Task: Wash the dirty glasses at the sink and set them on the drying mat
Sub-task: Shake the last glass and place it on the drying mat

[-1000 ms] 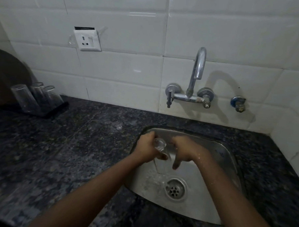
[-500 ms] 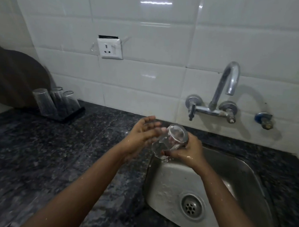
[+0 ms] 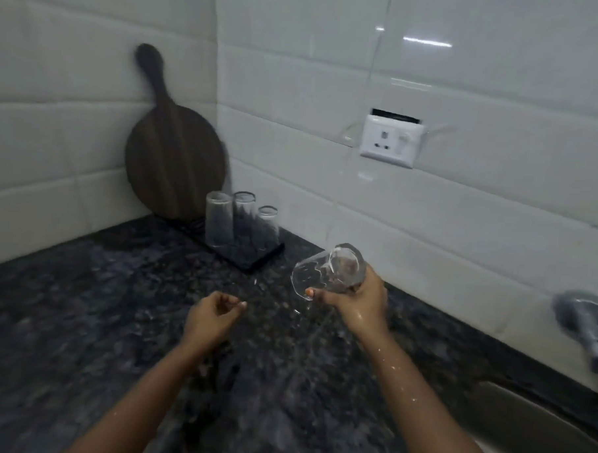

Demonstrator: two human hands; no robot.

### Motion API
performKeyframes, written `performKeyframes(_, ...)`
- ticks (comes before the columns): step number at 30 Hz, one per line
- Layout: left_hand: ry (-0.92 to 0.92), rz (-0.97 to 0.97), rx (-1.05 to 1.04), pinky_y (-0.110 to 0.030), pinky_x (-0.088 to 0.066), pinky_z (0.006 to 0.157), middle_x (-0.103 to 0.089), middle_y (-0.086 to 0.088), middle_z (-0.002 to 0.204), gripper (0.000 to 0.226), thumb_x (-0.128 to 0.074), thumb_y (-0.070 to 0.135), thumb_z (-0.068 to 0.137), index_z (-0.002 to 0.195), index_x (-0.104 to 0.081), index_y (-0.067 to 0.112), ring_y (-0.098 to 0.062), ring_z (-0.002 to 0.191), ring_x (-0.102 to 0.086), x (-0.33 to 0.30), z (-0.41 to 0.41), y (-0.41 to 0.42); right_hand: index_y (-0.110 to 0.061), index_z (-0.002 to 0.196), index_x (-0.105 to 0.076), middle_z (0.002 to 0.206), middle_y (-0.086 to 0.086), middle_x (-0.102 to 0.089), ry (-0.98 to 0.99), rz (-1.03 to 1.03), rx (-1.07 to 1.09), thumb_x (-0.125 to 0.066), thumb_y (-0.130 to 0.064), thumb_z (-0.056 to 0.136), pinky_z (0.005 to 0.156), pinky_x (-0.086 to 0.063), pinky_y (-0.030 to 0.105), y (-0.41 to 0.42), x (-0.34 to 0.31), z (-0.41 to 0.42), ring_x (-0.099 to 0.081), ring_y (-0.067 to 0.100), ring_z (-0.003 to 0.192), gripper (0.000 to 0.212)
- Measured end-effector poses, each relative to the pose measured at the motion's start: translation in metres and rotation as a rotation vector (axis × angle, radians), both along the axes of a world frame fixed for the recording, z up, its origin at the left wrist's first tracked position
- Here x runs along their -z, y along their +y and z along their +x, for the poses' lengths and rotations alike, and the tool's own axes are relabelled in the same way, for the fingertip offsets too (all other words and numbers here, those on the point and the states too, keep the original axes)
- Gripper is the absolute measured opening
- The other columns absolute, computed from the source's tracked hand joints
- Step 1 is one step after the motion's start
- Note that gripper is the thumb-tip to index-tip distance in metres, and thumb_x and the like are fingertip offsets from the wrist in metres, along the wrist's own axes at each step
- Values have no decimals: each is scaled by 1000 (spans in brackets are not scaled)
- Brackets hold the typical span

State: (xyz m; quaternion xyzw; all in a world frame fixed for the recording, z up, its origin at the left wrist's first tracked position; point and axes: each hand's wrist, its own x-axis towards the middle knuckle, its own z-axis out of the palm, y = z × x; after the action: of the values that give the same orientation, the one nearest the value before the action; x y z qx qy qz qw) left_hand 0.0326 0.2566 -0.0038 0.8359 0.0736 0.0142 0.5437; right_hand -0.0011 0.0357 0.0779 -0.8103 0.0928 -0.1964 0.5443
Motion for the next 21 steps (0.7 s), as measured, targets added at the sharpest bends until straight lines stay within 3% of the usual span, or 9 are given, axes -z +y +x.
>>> performKeyframes(3, -26, 121, -114, -34, -49, 78, -63, -8, 100, 46, -61, 38, 86, 117, -49, 7, -27, 97, -62, 18, 24, 42, -14, 105, -65, 95, 2, -72, 10, -13, 20, -94, -23, 41, 77, -57, 31, 40, 9, 39, -68, 17, 85, 71)
performKeyframes(5, -89, 217, -188, -41, -49, 89, -64, -16, 109, 55, -58, 39, 87, 125, -44, 3, -33, 104, -60, 28, 36, 58, -14, 104, -65, 93, 3, -72, 15, 15, 19, -94, -19, 43, 76, -57, 30, 61, 11, 63, -67, 16, 83, 68)
performKeyframes(9, -161, 439, -197, -45, -17, 116, -51, -19, 134, 50, -48, 38, 93, 130, -45, 5, -30, 134, -38, 54, 53, 79, -8, 109, -63, 101, 9, -71, 73, 29, 7, -94, -14, 42, 75, -54, 28, 91, 13, 112, -67, 22, 90, 74)
performKeyframes(11, -225, 427, -158, -45, -8, 118, -49, -13, 138, 44, -46, 34, 95, 130, -47, 7, -25, 141, -28, 63, 57, 83, -7, 112, -62, 105, 10, -70, 94, 15, 14, -94, -13, 43, 75, -52, 27, 100, 17, 135, -66, 22, 94, 76)
performKeyframes(15, -291, 447, -125, -42, -8, 118, -50, -8, 139, 40, -43, 33, 97, 129, -48, 9, -21, 142, -25, 72, 64, 85, -8, 113, -61, 110, 10, -68, 154, -88, 24, -93, -13, 44, 77, -47, 26, 111, 34, 172, -60, 18, 93, 75)
performKeyframes(21, -293, 384, -155, -41, -7, 120, -45, -4, 144, 57, -29, 47, 94, 139, -34, 12, -16, 140, -31, 75, 65, 85, -8, 112, -63, 110, 9, -69, 213, -222, -21, -92, -14, 49, 75, -44, 22, 122, 55, 200, -56, 12, 88, 69)
